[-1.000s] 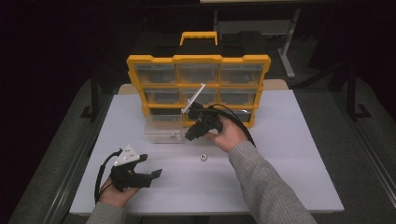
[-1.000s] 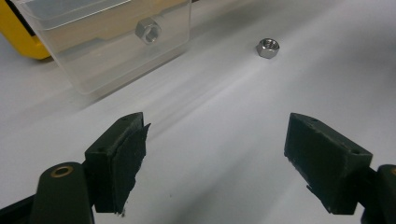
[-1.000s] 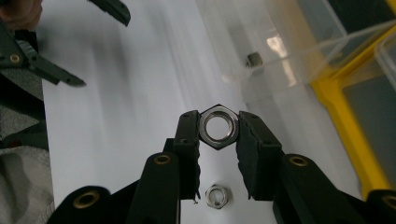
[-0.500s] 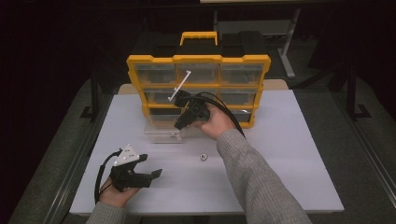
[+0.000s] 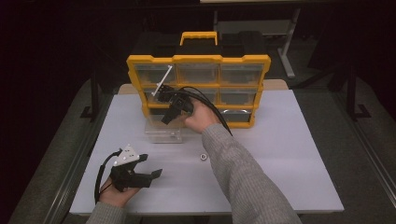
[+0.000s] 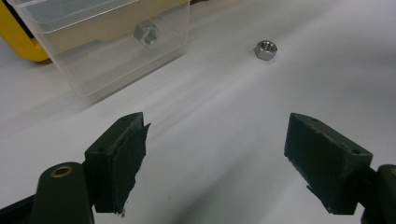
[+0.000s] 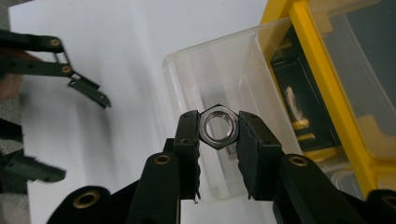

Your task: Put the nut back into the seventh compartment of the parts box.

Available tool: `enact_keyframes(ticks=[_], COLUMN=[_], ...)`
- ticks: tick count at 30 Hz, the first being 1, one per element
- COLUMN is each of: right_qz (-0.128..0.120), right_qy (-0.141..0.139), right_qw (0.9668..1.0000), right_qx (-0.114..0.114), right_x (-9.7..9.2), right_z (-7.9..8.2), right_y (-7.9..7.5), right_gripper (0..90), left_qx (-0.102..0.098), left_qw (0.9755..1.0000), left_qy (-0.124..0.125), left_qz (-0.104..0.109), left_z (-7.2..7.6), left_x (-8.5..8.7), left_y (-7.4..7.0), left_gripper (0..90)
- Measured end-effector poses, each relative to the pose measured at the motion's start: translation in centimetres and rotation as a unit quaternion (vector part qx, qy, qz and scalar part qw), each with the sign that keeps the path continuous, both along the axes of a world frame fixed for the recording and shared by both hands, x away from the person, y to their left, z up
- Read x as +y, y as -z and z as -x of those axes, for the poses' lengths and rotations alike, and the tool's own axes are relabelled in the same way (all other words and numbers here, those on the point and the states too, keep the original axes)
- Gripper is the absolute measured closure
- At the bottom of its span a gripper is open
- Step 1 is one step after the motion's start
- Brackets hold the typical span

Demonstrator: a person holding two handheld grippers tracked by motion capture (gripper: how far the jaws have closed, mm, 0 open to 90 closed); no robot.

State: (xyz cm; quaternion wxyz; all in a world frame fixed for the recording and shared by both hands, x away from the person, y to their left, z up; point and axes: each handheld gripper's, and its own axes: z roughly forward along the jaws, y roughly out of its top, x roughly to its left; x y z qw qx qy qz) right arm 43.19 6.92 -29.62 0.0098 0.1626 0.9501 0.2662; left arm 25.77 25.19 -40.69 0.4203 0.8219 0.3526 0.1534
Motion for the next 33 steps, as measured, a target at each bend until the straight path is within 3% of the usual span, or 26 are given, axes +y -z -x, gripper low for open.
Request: enact_keyframes(ticks=[13, 20, 33], right_qz=[0.033, 0.034, 0.010], right_qy=[0.029, 0.025, 0.035], right_qw=[0.9990, 0.9990, 0.9993], right_qx=[0.013, 0.013, 0.008], right_x=[1.3, 1.5, -0.8], right_z=[-1.6, -1.9, -0.6], right_y=[3.7, 4.9, 2.5], right_gripper=[69.1, 66.5, 66.6], left_qx=[0.006, 0.006, 0.005], left_qw=[1.0000, 1.0000, 1.0000], left_qy=[-0.004, -0.003, -0.005], left_qz=[0.006, 0.004, 0.004], left_z=[0.1, 0.0, 0.0], left_x=[0.0, 0.1, 0.1], left_y=[0.0, 0.0, 0.1], left_gripper=[20.3, 20.3, 20.3])
